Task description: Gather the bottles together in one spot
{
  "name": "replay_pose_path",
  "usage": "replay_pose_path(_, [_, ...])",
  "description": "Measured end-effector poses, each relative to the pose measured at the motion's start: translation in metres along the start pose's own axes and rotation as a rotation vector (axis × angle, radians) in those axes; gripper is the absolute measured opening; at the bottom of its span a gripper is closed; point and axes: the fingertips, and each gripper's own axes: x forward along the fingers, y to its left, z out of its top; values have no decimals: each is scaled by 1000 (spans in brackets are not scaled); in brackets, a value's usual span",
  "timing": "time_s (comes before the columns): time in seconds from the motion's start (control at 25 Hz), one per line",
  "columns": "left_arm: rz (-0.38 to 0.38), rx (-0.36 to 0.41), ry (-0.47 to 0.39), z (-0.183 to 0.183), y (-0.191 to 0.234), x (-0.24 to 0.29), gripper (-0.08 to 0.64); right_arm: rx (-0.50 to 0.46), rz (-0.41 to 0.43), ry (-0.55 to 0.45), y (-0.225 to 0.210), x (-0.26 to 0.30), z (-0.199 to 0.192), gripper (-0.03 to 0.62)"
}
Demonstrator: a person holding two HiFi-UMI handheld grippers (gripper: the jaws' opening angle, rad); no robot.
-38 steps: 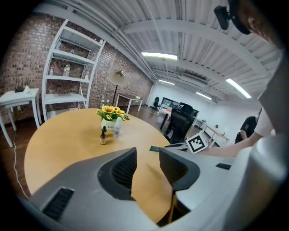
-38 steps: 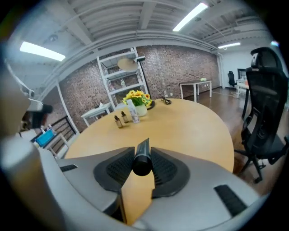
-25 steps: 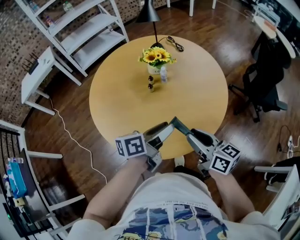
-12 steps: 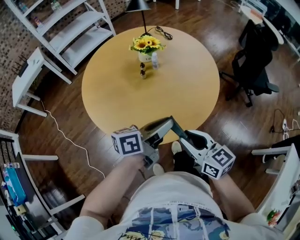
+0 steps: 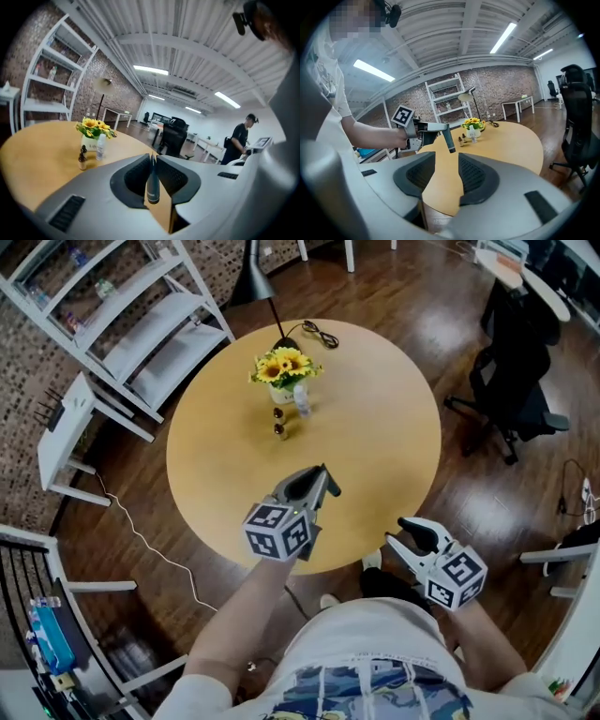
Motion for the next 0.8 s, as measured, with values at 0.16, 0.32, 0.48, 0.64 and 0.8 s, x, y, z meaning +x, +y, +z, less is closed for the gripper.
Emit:
replay_pose_path(0.16, [164, 111, -11, 13, 54, 64, 43, 7, -33, 28, -58, -3, 7, 181])
replay_pose_path(0.32, [291, 196, -19, 21, 105, 116, 43, 19, -63, 59, -112, -4, 12, 181])
replay_pose_path(0.48, [356, 194, -17, 15, 148, 151, 43, 44, -76, 107, -149, -4, 4, 181])
replay_pose_path(0.64, [403, 177, -17, 5, 182, 172, 43, 61, -93, 141, -179, -2, 1, 181])
replay_pose_path(0.8, [421, 160, -16, -8, 201, 184, 43, 66, -102, 159, -195, 1, 1, 181])
